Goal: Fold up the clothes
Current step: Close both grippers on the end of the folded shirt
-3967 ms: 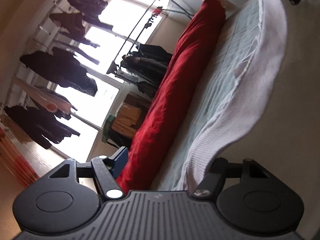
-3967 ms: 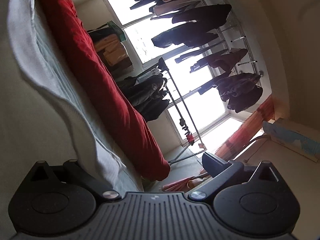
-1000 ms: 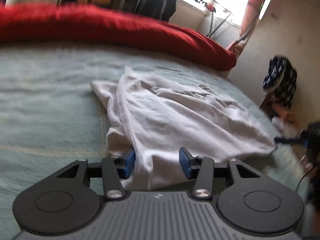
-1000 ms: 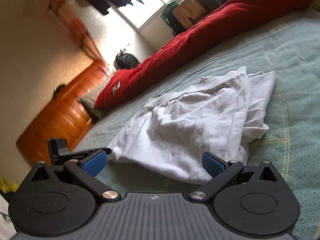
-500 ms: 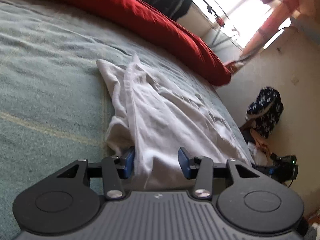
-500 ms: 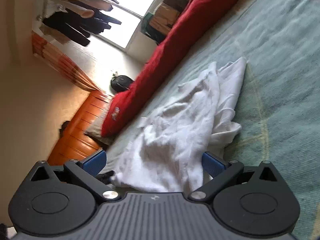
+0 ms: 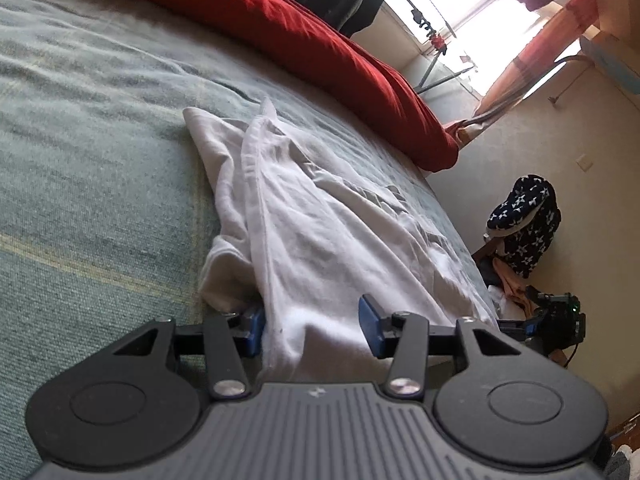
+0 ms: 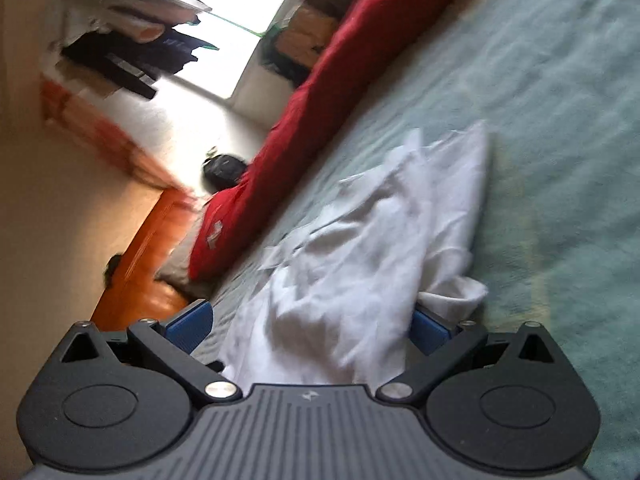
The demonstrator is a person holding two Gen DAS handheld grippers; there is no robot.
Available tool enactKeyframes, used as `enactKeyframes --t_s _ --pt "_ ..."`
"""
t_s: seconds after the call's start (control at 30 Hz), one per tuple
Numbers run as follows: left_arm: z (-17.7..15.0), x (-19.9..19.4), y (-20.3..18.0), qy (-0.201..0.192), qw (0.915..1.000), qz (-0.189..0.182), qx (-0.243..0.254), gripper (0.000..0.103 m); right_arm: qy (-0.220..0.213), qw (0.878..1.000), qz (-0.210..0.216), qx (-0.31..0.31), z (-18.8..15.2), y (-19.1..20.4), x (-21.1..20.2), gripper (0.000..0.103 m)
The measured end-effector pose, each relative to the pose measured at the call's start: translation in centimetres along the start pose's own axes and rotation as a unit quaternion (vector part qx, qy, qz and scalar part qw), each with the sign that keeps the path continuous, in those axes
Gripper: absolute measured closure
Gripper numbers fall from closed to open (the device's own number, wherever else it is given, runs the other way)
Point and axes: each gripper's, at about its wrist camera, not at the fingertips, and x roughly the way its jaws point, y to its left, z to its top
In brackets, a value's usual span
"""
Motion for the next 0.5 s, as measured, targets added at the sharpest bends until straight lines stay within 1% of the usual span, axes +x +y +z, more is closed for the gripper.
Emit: enactKeyframes --t_s 0.07,0.13,0.2,0.27,0.3,0.33,0.4,0.47,0.5 --pt "0.0 0.1 0.2 -0.001 1.0000 -0.005 -0.006 0.056 0.000 1.000 0.002 0.012 -0.3 -0.2 0.3 0.000" --pt "0.1 0.2 0.2 0.000 0.9999 -0.006 -0.009 0.056 0.012 1.000 0.016 0.020 -0.5 -0.2 1.0 0.000" --pt "-0.1 -0.1 0.0 0.007 0.9999 -0.010 -0.008 0.056 0.042 0.997 0.054 0.031 -0.9 -0.1 1.4 0.000" --pt "-0.5 -0.8 0.0 0.017 0.9997 -0.014 -0.004 0.056 0.075 0.992 0.095 0.039 -1.4 -0.1 1.6 0.000" --pt "-0.9 -1.2 0.0 0.020 0.9997 -0.017 -0.001 0.056 0.086 0.990 0.103 0.036 -1.8 -0.1 1.4 0.000" --pt "-1.1 -1.5 0.1 0.021 0.9996 -0.020 -0.002 0.056 0.094 0.990 0.099 0.027 -2.2 -0.2 0.9 0.000" --pt "-1.1 -1.4 0.3 0.022 0.9995 -0.023 -0.008 0.055 0.095 0.989 0.111 0.030 -2.7 -1.0 -0.1 0.000" --pt "-0.8 -1.1 0.4 0.021 0.9994 -0.022 -0.018 0.056 0.080 0.988 0.127 0.047 -2.2 -1.6 -0.2 0.000" --pt "-0.5 -0.8 0.4 0.020 0.9993 -0.021 -0.023 0.059 0.072 0.987 0.131 0.055 -1.8 -1.8 0.0 0.000"
